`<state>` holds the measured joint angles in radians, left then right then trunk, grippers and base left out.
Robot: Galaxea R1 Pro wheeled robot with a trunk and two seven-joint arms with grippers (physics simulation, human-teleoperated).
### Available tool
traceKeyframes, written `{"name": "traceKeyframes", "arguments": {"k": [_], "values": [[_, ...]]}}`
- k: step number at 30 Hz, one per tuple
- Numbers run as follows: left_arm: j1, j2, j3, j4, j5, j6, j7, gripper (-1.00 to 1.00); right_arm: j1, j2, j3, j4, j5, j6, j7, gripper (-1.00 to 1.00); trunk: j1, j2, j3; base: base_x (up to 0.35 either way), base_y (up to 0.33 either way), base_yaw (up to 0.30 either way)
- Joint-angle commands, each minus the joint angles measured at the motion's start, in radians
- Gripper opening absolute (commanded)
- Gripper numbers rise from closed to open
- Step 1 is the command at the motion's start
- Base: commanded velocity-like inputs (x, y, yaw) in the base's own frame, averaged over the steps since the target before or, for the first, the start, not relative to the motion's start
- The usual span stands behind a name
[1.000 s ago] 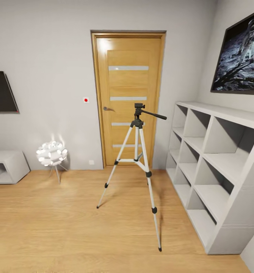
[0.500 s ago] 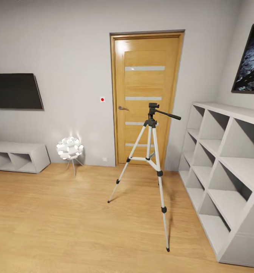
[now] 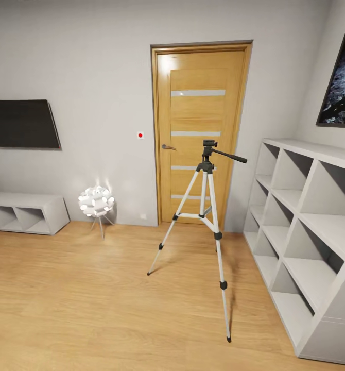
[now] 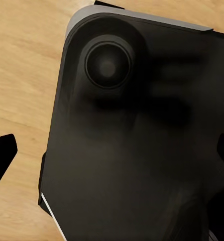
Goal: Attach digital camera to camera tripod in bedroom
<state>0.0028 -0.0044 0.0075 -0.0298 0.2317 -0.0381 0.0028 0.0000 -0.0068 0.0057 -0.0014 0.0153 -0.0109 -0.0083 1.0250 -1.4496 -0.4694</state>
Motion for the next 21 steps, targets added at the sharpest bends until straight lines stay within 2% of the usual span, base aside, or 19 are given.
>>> {"name": "traceKeyframes", "arguments": {"k": [1,15,19,21], "values": [[0.000,0.000,0.000,-0.001,0.006,-0.002,0.000,1.00,0.000,0.000,0.000,0.000,0.002,-0.001,-0.001,1.00,0.000,0.000,-0.001,0.000,0.000,0.001],[0.000,0.002,0.000,-0.002,0.010,-0.003,0.002,1.00,0.000,0.001,-0.003,0.000,-0.005,-0.002,-0.001,1.00,0.000,0.000,-0.001,0.000,0.000,0.000],[0.000,0.015,0.000,-0.074,0.026,0.008,0.005,1.00,0.000,0.009,-0.002,-0.001,-0.003,-0.005,-0.001,1.00,0.000,0.000,-0.001,0.000,0.000,0.000],[0.000,0.028,0.000,-0.160,0.037,0.043,0.007,1.00,0.000,0.005,-0.004,-0.006,-0.001,-0.010,0.008,1.00,0.000,0.000,-0.001,0.000,0.000,0.000]]}}
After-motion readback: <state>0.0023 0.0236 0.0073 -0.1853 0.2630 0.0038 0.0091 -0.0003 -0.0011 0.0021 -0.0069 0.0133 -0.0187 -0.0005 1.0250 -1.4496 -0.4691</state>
